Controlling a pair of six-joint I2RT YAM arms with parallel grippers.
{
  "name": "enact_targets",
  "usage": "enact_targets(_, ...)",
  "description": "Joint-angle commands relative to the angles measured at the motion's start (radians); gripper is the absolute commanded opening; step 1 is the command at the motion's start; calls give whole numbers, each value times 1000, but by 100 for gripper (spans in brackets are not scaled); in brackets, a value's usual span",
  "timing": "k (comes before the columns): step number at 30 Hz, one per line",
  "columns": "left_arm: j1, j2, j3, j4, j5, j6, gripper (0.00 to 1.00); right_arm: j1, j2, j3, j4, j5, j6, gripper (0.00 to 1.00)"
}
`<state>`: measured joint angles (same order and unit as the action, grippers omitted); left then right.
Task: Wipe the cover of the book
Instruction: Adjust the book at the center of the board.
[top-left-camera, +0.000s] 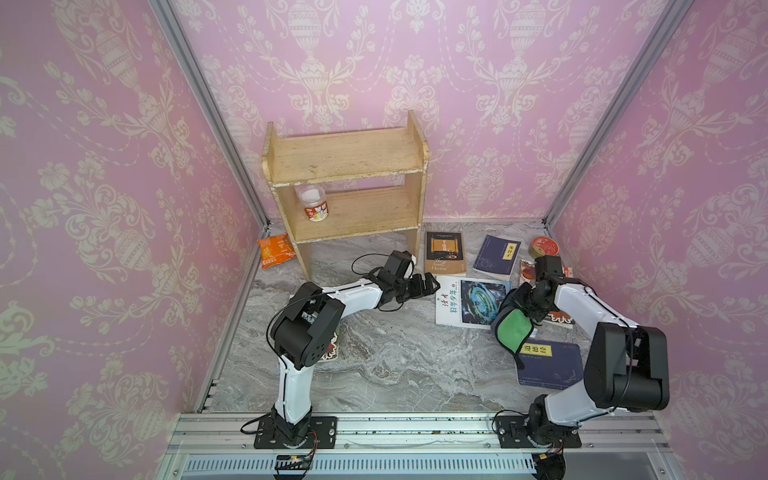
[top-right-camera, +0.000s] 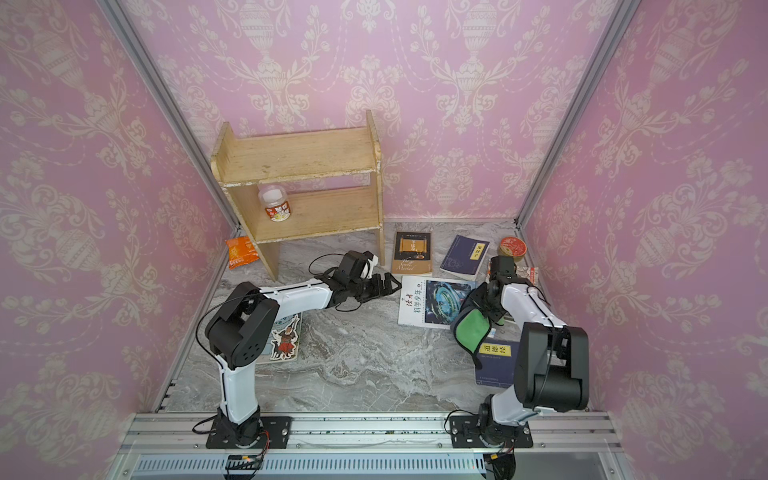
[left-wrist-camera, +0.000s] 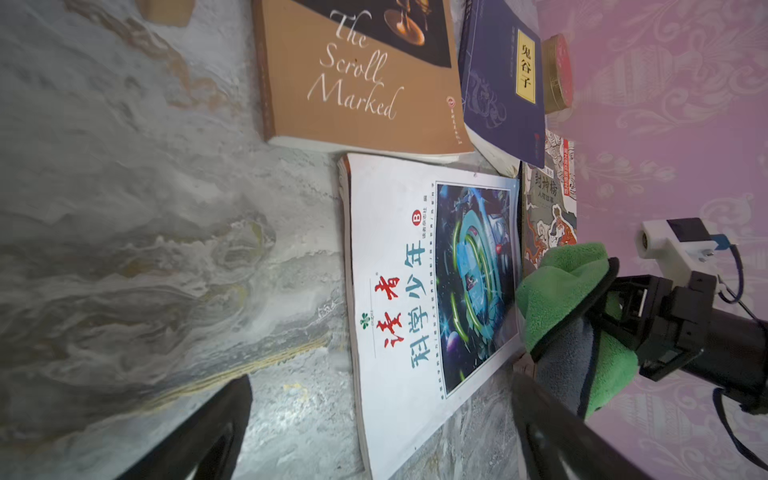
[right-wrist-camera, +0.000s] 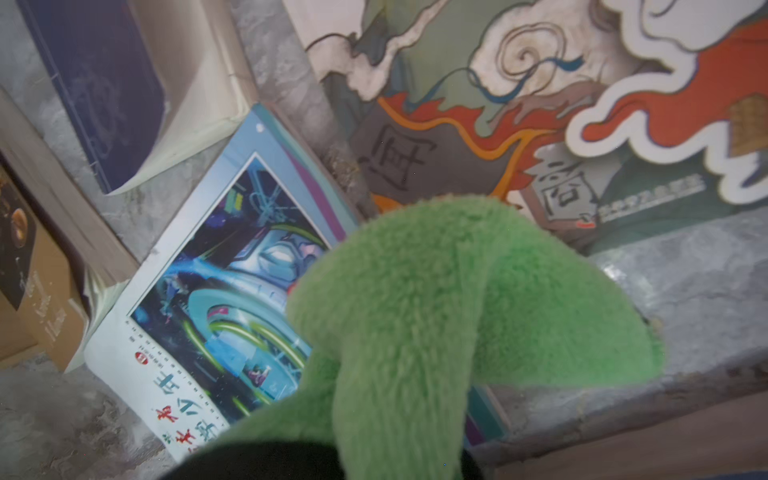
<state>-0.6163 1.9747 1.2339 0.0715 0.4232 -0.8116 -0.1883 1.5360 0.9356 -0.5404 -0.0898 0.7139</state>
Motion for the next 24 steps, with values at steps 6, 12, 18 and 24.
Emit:
enact_targets(6, -69, -2, -61, -25, 86, -108, 99, -22, 54, -96, 35, -210, -79, 0)
enact_targets(12, -74, -64, -133, -75, 67, -96, 99, 118, 43, -151, 45, -312, -90, 0)
enact_targets(18, -68, -151, -216, -130, 32, -73, 99, 309, -21, -208, 28, -337, -55, 0)
enact_targets(24, -20, -259, -289, -181, 18, -44, 99, 427, -123, -204, 3, -304, -22, 0)
